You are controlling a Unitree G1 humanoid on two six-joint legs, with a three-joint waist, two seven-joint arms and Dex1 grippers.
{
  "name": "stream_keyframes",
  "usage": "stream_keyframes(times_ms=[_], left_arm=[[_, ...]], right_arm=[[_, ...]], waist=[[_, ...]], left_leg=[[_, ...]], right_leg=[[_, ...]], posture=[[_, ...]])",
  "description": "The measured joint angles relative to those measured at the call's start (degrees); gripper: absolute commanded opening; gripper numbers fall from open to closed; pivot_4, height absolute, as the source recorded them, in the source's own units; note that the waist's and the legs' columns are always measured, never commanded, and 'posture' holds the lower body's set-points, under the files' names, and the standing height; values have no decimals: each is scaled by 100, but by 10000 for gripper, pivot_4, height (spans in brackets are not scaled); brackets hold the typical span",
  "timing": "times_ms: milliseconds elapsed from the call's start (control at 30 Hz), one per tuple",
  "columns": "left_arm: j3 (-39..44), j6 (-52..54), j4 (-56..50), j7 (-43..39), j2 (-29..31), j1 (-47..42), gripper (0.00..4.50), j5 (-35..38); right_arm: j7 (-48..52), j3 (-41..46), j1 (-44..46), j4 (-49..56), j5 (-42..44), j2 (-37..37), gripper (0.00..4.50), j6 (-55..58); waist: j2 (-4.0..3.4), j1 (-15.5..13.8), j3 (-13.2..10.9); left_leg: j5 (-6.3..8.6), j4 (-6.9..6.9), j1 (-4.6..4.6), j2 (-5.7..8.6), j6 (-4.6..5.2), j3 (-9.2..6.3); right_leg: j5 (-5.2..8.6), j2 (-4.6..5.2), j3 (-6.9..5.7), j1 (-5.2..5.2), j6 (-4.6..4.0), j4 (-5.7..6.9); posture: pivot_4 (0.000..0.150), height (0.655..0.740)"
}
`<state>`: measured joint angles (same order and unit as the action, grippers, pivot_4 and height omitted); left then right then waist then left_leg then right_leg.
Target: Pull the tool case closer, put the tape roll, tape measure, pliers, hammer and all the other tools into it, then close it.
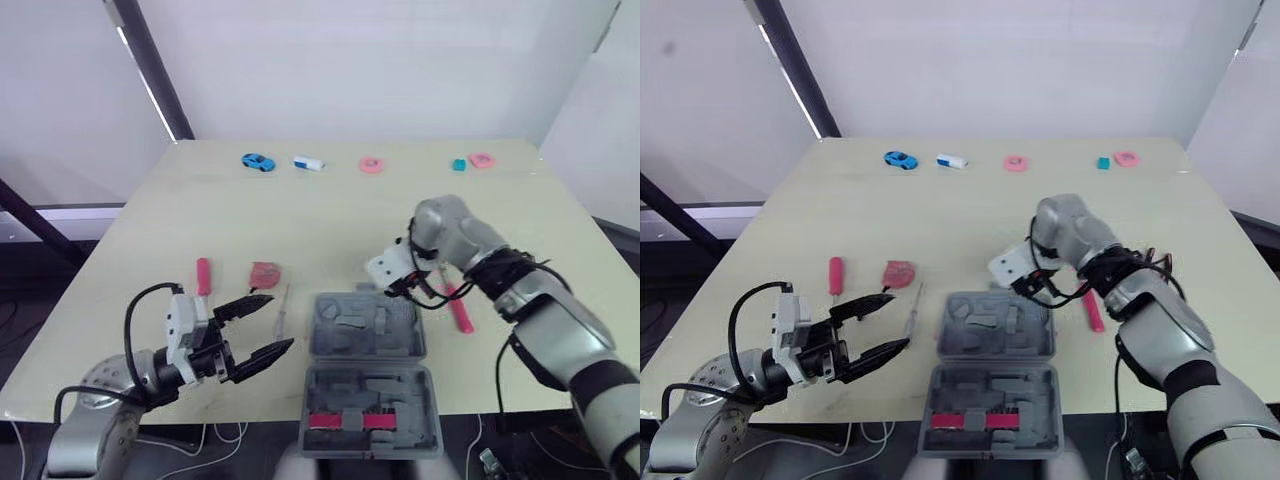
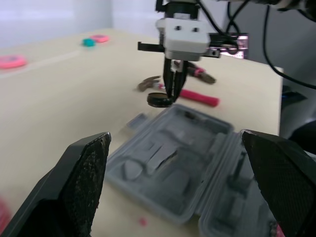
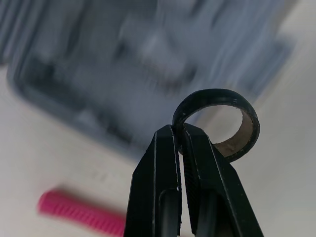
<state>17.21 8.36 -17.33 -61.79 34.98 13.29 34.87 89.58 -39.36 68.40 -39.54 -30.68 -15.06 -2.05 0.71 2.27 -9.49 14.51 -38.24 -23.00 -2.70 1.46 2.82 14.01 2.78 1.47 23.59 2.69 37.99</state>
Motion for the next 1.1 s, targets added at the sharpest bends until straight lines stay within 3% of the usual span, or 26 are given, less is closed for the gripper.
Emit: stream_keyframes(times_ms=[300, 1100], left_arm=[[375, -144, -201, 469, -282, 637, 45000, 10], [480, -30, -243, 607, -74, 788, 45000, 11]], right_arm=[[-716, -570, 302, -263, -346, 1342, 269, 129], [-1369, -871, 5, -563, -654, 1485, 269, -245]], waist=[[2, -32, 0], [7, 24, 1]], left_leg=[[-1, 4, -2, 0, -5, -18], [-2, 15, 3, -1, -7, -18]], right_leg=[[15, 8, -28, 2, -28, 2], [14, 0, -24, 4, -33, 2]], posture=[[1500, 7400], [1500, 7400]])
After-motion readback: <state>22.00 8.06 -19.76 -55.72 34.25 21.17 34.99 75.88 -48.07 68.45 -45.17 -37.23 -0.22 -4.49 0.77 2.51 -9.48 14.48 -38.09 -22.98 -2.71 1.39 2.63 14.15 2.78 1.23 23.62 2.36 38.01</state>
